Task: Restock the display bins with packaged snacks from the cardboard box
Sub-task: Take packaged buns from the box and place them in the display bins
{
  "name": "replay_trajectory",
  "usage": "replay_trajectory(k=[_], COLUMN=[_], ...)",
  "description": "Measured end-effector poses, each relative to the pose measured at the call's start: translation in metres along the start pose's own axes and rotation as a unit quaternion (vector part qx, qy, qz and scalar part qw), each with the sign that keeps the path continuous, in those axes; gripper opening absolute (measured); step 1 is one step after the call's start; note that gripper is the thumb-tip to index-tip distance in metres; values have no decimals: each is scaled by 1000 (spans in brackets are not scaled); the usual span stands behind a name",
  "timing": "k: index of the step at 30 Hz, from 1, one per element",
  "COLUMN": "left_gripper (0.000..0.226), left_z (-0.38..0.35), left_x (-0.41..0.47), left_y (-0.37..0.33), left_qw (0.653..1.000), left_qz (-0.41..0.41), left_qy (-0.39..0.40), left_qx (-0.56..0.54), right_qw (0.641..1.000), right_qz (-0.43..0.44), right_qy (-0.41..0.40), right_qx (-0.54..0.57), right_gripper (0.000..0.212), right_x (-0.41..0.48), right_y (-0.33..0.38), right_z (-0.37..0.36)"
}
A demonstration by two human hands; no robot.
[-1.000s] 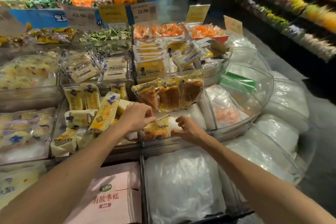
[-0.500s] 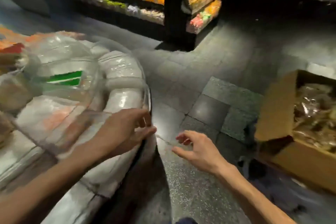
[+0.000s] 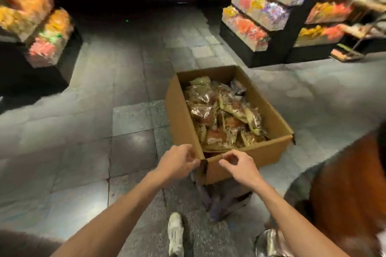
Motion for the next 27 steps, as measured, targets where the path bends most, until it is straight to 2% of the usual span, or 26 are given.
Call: replay_trajectory(k=[4, 9, 14, 17, 20, 23, 25, 27], left_gripper=[21, 21, 21, 39, 67, 93, 104, 111], left_z=[-7, -1, 3, -2, -7, -11, -14, -16], left_x=[97, 197, 277, 318, 352, 378, 392, 404], left_y=[-21, -33, -45, -47, -46, -44, -41, -39], left_qw=[999, 998, 997, 997, 996, 983, 962, 940], left_qz=[-8, 10, -18, -17, 0, -29, -57, -68], left_qy=[36, 44, 53, 49, 76, 107, 121, 145], left_qx=[-16, 50, 60, 49, 48, 146, 236, 301], right_qw=[995, 972, 938, 901, 854, 822, 802, 780], right_qz=[-96, -211, -275, -286, -314, -353, -385, -425], right_qy=[-26, -68, -114, -144, -174, -188, -198, -196], right_qx=[8, 83, 175, 292, 376, 406, 411, 416], right_gripper=[22, 26, 47, 50, 33, 27, 37, 57], right_x=[64, 146, 216, 251, 278, 301, 313, 322], right_y=[-28, -50, -72, -73, -82, -94, -104, -114], right_z=[16, 35, 40, 44, 47, 47, 47, 46])
Point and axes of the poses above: each hand's wrist, its own x-axis towards the middle knuckle, its own z-axis out of the back of the hand, y = z × x, the point moved 2 cm from there along x, towards the middle knuckle, and after that the axes turned 13 degrees about z, right-handed, at the moved point
